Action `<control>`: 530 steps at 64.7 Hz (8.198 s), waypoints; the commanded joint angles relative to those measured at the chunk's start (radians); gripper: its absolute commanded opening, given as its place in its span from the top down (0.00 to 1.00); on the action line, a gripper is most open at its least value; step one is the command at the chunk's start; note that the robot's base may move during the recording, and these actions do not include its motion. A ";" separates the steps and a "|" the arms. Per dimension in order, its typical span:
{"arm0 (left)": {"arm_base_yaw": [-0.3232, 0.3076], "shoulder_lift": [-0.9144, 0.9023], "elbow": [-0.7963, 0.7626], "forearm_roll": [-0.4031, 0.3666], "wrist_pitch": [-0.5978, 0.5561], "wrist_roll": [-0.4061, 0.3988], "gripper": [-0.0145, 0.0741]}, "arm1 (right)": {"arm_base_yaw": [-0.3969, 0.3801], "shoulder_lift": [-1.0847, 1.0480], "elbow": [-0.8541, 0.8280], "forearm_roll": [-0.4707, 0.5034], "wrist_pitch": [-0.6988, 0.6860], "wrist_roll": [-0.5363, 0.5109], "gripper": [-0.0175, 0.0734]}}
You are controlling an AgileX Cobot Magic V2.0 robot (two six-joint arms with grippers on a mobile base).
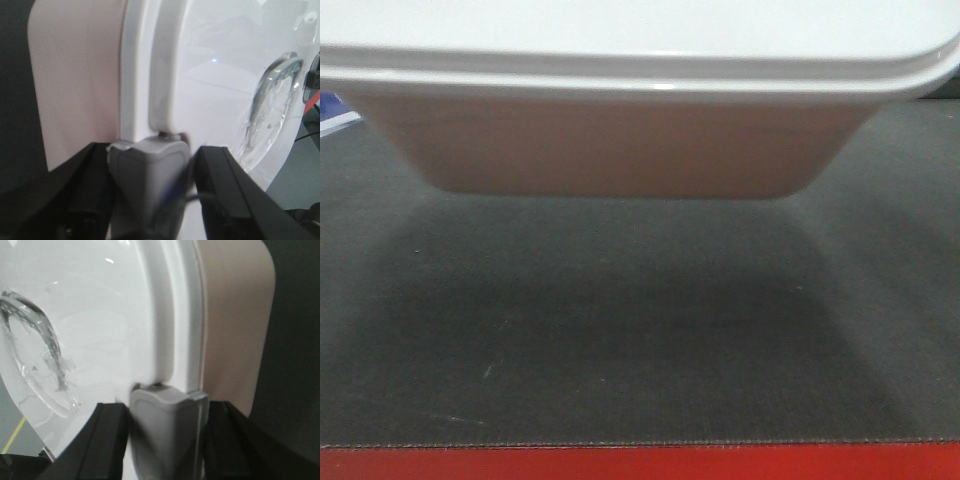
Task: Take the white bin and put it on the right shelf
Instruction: 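Lift the white bin off the table with both grippers, then hold the bin raised while the base backs away from the table, then carry the raised bin across the floor toward the metal shelves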
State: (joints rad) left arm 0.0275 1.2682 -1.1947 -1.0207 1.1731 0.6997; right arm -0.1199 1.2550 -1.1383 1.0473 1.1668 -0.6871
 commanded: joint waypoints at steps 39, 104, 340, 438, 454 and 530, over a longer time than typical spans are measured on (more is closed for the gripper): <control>-0.020 -0.153 -0.027 -0.144 0.142 0.015 0.63 | 0.013 -0.258 -0.028 0.204 0.163 -0.023 0.42; -0.020 -0.290 -0.027 -0.169 0.131 0.015 0.63 | 0.013 -0.302 -0.028 0.248 0.148 -0.029 0.42; -0.020 -0.302 -0.027 -0.169 0.131 0.015 0.63 | 0.013 -0.299 -0.028 0.248 0.121 -0.029 0.42; -0.020 -0.302 -0.027 -0.169 0.131 0.015 0.63 | 0.013 -0.299 -0.028 0.248 0.121 -0.029 0.42; -0.020 -0.302 -0.027 -0.169 0.131 0.015 0.63 | 0.013 -0.299 -0.028 0.248 0.121 -0.029 0.42; -0.020 -0.302 -0.027 -0.169 0.131 0.015 0.63 | 0.013 -0.299 -0.028 0.248 0.121 -0.029 0.42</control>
State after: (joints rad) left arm 0.0333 0.9831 -1.1947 -1.0034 1.1798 0.6956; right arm -0.1279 0.9771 -1.1364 1.0441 1.1509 -0.7032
